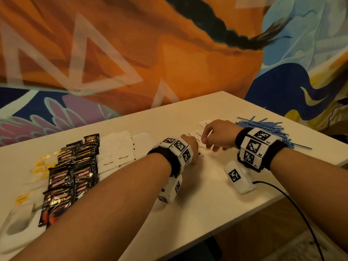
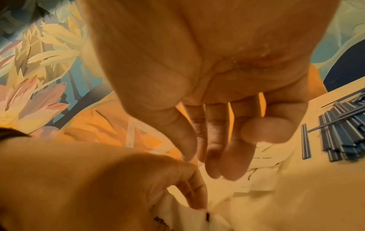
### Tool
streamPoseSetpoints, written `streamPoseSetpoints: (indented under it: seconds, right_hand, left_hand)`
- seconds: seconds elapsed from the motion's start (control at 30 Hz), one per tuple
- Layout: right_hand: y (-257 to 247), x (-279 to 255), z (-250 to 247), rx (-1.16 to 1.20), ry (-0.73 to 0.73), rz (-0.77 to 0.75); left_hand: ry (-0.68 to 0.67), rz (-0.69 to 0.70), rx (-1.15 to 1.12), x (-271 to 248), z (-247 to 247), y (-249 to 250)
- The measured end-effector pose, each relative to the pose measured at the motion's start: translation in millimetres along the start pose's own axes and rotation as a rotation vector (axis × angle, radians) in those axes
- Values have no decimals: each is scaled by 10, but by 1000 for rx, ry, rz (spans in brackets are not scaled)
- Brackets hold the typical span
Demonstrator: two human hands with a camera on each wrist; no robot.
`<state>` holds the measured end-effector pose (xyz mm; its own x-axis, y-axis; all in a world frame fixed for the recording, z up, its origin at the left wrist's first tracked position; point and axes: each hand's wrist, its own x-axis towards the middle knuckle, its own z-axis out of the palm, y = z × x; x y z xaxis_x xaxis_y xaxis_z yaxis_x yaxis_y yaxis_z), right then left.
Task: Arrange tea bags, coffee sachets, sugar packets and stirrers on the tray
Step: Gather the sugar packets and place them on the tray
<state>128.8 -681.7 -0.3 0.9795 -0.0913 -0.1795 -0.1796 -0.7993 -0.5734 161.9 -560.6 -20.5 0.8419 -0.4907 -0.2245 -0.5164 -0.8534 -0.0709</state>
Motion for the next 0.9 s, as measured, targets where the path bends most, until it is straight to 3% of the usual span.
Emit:
streamPoseSetpoints:
  seconds: [0.13, 0.27, 0.43, 0.57, 0.77, 0.83, 0.9]
  right_hand:
    - [12, -44, -33, 23, 9, -5]
    - [-52, -58, -72, 203, 110, -130]
    - [-494, -15, -24, 414, 194, -314]
    - [-996, 60, 83, 567, 131, -463]
    - [-1658, 245, 439, 587, 93, -579]
    - [-1792, 314, 567, 598, 95, -591]
    - [-1898, 375, 652, 648, 96, -598]
  left_hand:
    - [7, 22, -93, -7, 6, -9]
    - [76, 39, -254, -122, -240, -154]
    - [241, 74, -646, -450, -542, -658]
    - [402, 72, -1034, -724, -545, -1115]
    - [292, 45, -1658, -1095, -450, -1708]
    - [340, 16, -1744, -1193, -410, -1904]
    - [415, -24, -1687, -1267, -360, -2080]
